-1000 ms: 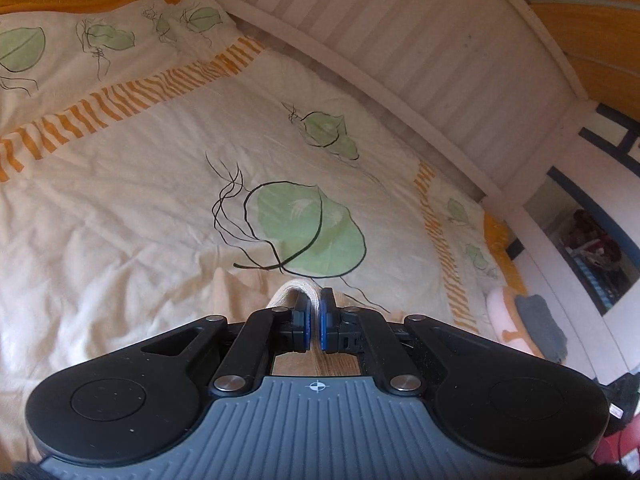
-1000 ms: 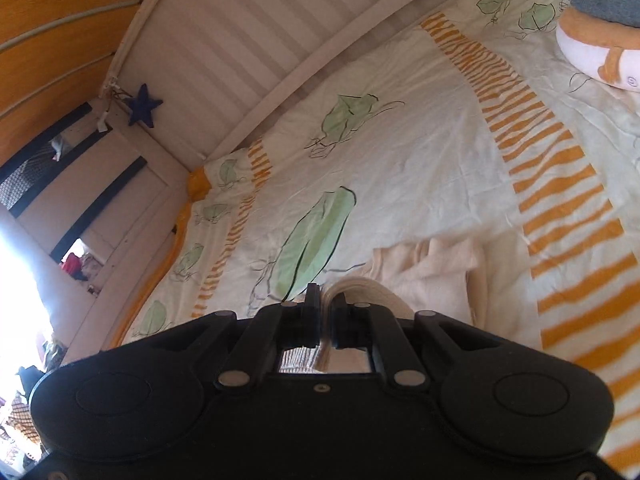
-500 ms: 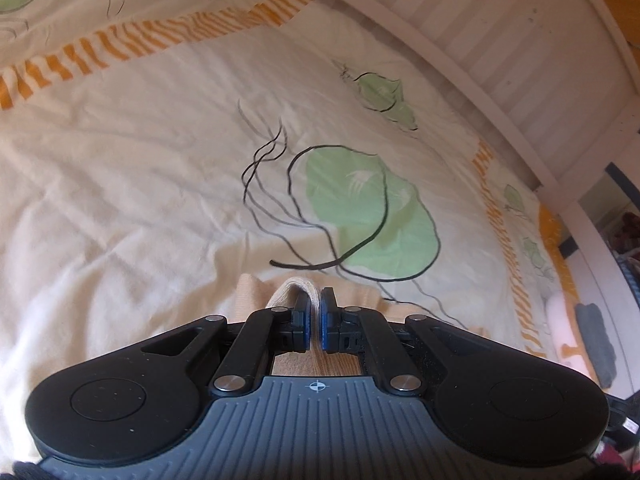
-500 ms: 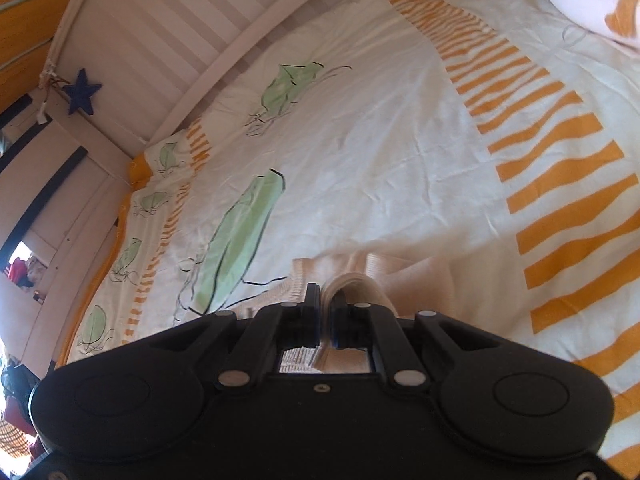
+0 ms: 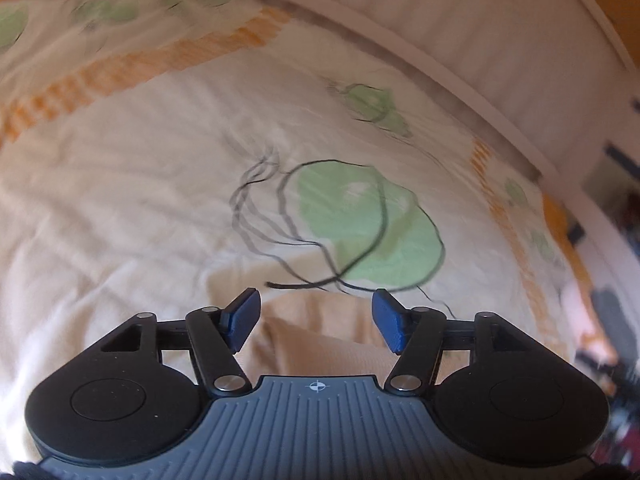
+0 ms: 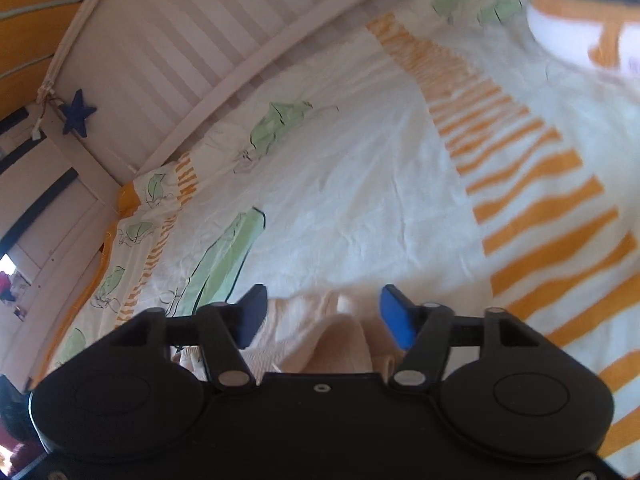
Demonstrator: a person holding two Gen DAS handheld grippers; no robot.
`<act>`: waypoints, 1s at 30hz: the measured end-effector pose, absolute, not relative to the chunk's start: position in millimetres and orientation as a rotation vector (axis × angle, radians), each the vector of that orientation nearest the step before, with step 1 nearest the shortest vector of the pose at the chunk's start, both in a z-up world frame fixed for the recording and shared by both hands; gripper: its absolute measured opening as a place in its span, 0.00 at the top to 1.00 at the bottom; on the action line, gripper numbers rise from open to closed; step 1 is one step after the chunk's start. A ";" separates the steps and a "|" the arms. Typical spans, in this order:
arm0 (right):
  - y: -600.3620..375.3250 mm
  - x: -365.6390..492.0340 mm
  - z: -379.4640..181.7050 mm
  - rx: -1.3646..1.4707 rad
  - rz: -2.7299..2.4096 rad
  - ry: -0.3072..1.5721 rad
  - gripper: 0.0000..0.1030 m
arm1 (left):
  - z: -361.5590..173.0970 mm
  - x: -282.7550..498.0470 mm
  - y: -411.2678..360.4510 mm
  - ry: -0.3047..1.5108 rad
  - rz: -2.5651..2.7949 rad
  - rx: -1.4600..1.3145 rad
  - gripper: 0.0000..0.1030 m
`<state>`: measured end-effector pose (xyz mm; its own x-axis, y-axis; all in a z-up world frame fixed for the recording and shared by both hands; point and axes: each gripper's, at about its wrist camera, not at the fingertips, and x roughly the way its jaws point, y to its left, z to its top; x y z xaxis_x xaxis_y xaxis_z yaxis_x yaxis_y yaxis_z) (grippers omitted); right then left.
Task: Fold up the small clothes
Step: 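Open both grippers and release the folded hem onto the collar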
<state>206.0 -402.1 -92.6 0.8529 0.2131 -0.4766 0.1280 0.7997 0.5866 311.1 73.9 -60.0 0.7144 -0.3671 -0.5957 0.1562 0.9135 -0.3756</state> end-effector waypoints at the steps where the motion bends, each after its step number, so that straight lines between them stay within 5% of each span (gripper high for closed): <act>1: -397.9 205.5 -86.1 0.609 0.053 0.548 0.33 | -56.4 305.7 61.8 0.703 -0.327 -0.238 0.42; 15: -300.1 213.3 -81.0 0.176 0.470 0.728 0.33 | -87.0 271.9 -4.3 0.927 -0.765 0.041 0.42; 30: -312.9 219.1 -104.6 0.193 0.363 0.737 0.31 | -58.3 321.8 50.0 0.713 -0.299 -0.146 0.41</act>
